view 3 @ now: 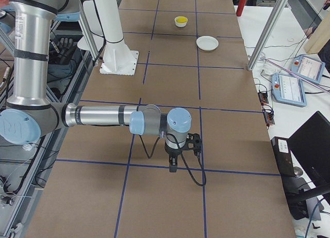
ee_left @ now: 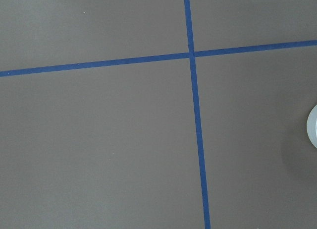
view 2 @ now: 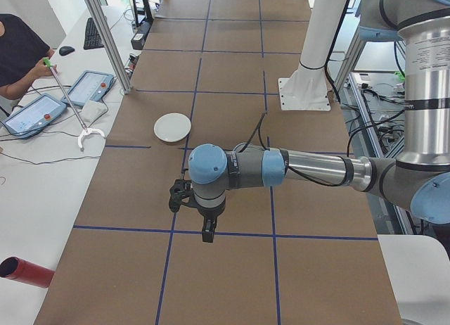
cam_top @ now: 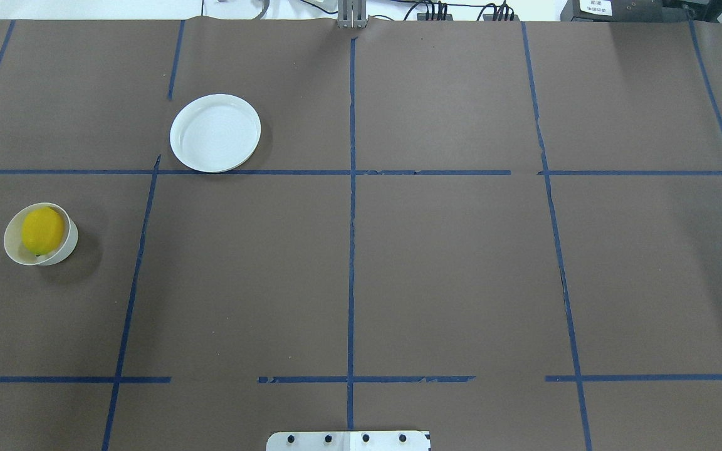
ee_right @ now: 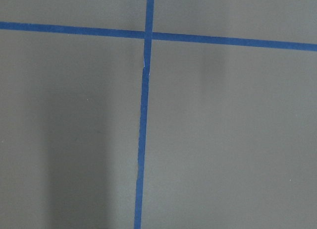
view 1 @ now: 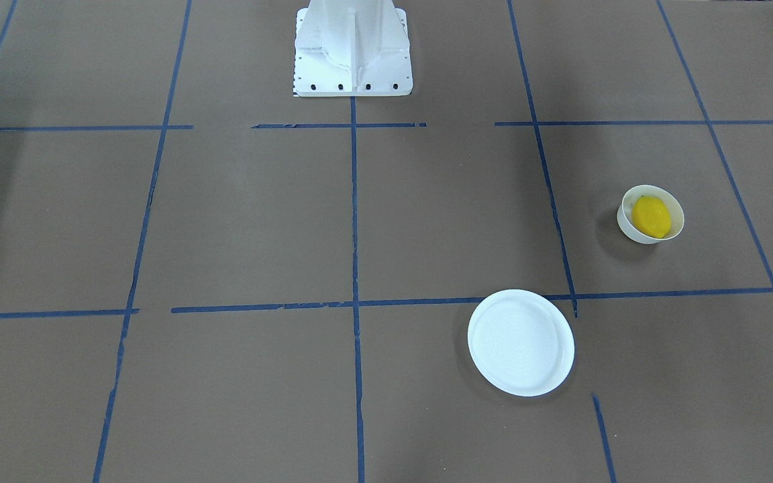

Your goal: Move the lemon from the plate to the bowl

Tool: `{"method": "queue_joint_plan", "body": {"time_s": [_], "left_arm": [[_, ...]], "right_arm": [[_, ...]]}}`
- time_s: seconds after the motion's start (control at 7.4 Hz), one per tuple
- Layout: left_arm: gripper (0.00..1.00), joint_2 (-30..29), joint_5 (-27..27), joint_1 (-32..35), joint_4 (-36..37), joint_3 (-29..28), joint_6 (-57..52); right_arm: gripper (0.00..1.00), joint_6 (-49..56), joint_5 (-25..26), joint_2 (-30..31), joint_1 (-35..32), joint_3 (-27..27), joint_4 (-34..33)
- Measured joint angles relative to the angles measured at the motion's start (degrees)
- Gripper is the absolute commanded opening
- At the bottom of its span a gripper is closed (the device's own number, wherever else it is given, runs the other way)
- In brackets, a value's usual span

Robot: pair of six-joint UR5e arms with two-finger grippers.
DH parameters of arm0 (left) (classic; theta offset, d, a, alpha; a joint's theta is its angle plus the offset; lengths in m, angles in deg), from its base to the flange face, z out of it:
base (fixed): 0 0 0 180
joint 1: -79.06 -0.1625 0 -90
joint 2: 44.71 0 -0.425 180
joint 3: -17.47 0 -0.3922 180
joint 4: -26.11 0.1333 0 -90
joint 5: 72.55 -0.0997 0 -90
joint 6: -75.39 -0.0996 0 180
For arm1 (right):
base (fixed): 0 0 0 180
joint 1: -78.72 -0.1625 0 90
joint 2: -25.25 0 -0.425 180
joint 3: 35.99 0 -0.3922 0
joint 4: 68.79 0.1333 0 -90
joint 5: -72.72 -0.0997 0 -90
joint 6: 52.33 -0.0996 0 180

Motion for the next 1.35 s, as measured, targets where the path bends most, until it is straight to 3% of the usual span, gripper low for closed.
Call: {"method": "queue_joint_plan", "body": {"time_s": [1.35], "left_arm": [[1.0, -0.54, 0.03, -2.7, 0.29, -0.72, -0.12]], "right_arm": [[1.0, 0.0, 0.0, 0.0, 0.0, 0.0, 0.0]]}}
